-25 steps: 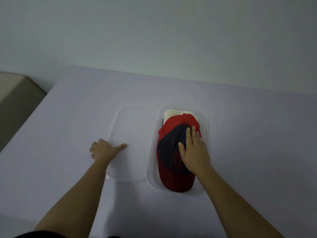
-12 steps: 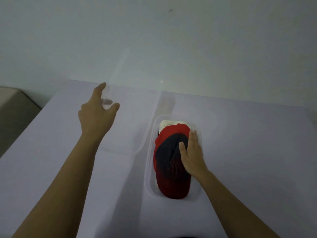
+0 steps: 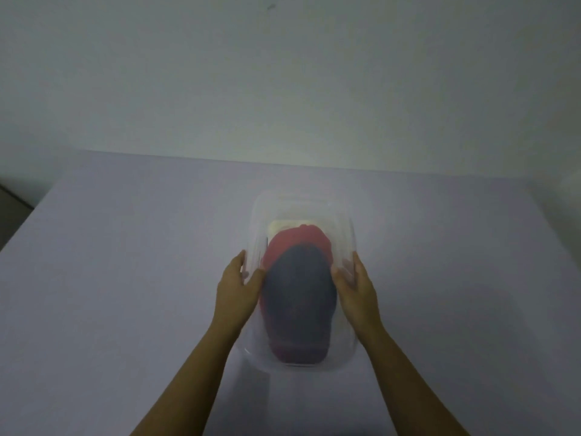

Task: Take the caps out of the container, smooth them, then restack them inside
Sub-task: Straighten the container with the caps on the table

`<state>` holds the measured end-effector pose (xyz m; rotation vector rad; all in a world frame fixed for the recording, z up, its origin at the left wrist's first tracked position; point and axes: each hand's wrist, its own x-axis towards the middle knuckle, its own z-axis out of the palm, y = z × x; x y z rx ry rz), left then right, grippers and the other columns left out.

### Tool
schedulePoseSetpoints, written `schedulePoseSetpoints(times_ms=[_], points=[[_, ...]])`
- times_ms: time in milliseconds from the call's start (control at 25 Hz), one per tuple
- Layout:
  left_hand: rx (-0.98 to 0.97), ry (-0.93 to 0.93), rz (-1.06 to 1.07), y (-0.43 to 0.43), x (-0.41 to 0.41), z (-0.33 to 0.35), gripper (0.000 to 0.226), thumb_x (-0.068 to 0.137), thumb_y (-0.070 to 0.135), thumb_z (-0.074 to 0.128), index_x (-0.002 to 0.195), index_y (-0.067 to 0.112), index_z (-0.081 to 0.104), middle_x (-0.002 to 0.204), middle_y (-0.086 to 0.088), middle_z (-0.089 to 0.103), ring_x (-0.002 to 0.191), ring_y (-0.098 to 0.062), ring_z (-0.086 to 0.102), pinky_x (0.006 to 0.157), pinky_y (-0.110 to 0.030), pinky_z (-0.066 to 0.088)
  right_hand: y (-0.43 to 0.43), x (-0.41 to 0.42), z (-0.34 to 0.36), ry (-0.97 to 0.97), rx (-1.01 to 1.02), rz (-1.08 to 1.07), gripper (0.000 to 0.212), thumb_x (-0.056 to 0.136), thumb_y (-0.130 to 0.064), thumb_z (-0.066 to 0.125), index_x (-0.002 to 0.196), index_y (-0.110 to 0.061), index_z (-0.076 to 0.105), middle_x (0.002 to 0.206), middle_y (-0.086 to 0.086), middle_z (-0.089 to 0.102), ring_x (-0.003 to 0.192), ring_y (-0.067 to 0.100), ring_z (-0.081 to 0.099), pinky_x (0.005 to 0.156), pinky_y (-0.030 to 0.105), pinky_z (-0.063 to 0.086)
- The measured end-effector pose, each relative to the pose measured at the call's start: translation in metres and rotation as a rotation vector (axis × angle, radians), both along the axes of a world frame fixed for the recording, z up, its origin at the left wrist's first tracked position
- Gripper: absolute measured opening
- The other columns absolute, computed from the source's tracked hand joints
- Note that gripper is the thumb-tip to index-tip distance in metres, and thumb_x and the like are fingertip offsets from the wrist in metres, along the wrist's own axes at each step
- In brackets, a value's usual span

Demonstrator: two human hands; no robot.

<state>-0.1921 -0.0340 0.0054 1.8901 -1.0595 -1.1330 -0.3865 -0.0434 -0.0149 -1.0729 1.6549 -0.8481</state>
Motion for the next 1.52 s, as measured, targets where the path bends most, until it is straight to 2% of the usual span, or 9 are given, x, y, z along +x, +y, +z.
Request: schedulePoseSetpoints(times_ms=[120,280,400,600,840,1120,1200,1360,1520], points=[[0.037,-0.106,-0.054,0.003,-0.005,-0.018,0.065,0.092,0.039,0.050,0.145,0.010,0.024,0.148,-0.009,0.037,0.135,-0.031,0.038,0.106,-0.041,0.037,0.007,0.000,-0.017,0.058,0.028,-0.006,0.063,0.093,-0.036,0.051,0.147,-0.021,0.022,0.155,0.001,0.026,0.141,0.019,0.027,0.113,0.033,0.024],[-0.020,-0.101,-0.139,0.002,-0.006,-0.031,0.065,0.096,0.036,0.043,0.149,0.019,0.009,0.158,-0.004,0.018,0.141,-0.026,0.026,0.113,-0.045,0.026,0.004,0.000,-0.023,0.020,0.067,-0.016,0.063,0.092,-0.040,0.050,0.147,-0.028,0.019,0.153,0.000,0.029,0.139,0.024,0.032,0.111,0.039,0.031],[-0.020,-0.228,-0.229,-0.001,-0.007,-0.042,0.059,0.098,0.035,0.034,0.149,0.022,0.006,0.159,-0.004,0.012,0.146,-0.024,0.016,0.116,-0.043,0.017,0.003,0.000,-0.026,0.012,0.078,-0.037,0.063,0.092,-0.040,0.050,0.147,-0.029,0.021,0.152,0.002,0.031,0.137,0.026,0.034,0.111,0.041,0.033],[-0.006,-0.336,-0.254,-0.007,-0.009,-0.052,0.059,0.099,0.037,0.030,0.150,0.020,0.006,0.159,-0.005,0.011,0.146,-0.025,0.015,0.116,-0.041,0.019,0.000,0.001,-0.030,0.024,0.097,-0.053,0.063,0.092,-0.043,0.050,0.146,-0.029,0.022,0.152,0.003,0.033,0.137,0.026,0.035,0.111,0.044,0.033],[-0.004,-0.405,-0.250,-0.008,-0.011,-0.054,0.056,0.099,0.035,0.030,0.150,0.020,0.009,0.159,-0.008,0.014,0.145,-0.027,0.019,0.114,-0.045,0.022,-0.003,0.003,-0.026,0.103,0.081,-0.113,0.049,0.097,-0.038,0.038,0.143,-0.020,0.034,0.143,0.007,0.046,0.129,0.025,0.045,0.104,0.032,0.036],[-0.026,-0.490,-0.215,-0.010,-0.013,-0.054,0.055,0.098,0.031,0.036,0.149,0.020,0.017,0.156,-0.011,0.025,0.139,-0.032,0.032,0.111,-0.047,0.029,-0.009,-0.001,-0.037,0.036,0.119,-0.188,0.047,0.095,-0.039,0.043,0.139,-0.021,0.042,0.140,0.006,0.050,0.127,0.023,0.048,0.105,0.033,0.036],[-0.015,-0.551,-0.215,-0.009,-0.016,-0.056,0.054,0.098,0.032,0.035,0.149,0.020,0.018,0.154,-0.013,0.027,0.133,-0.035,0.040,0.106,-0.048,0.035,-0.007,0.000,-0.039,0.111,0.086,-0.189,0.047,0.096,-0.039,0.041,0.138,-0.019,0.043,0.138,0.005,0.053,0.124,0.023,0.051,0.102,0.031,0.038],[-0.016,-0.663,-0.181,-0.007,-0.022,-0.057,0.053,0.097,0.034,0.033,0.147,0.021,0.022,0.151,-0.013,0.033,0.114,-0.038,0.055,0.086,-0.050,0.049,-0.004,0.009,-0.041,0.248,-0.003,-0.161,0.049,0.098,-0.040,0.034,0.142,-0.018,0.038,0.137,0.007,0.053,0.125,0.025,0.050,0.104,0.033,0.038],[-0.007,-0.659,-0.165,-0.005,-0.021,-0.056,0.054,0.096,0.035,0.034,0.147,0.022,0.022,0.151,-0.011,0.035,0.110,-0.036,0.059,0.082,-0.047,0.051,-0.004,0.008,-0.042,0.327,0.032,-0.119,0.049,0.098,-0.042,0.030,0.143,-0.022,0.032,0.143,0.008,0.046,0.129,0.027,0.044,0.105,0.039,0.035]])
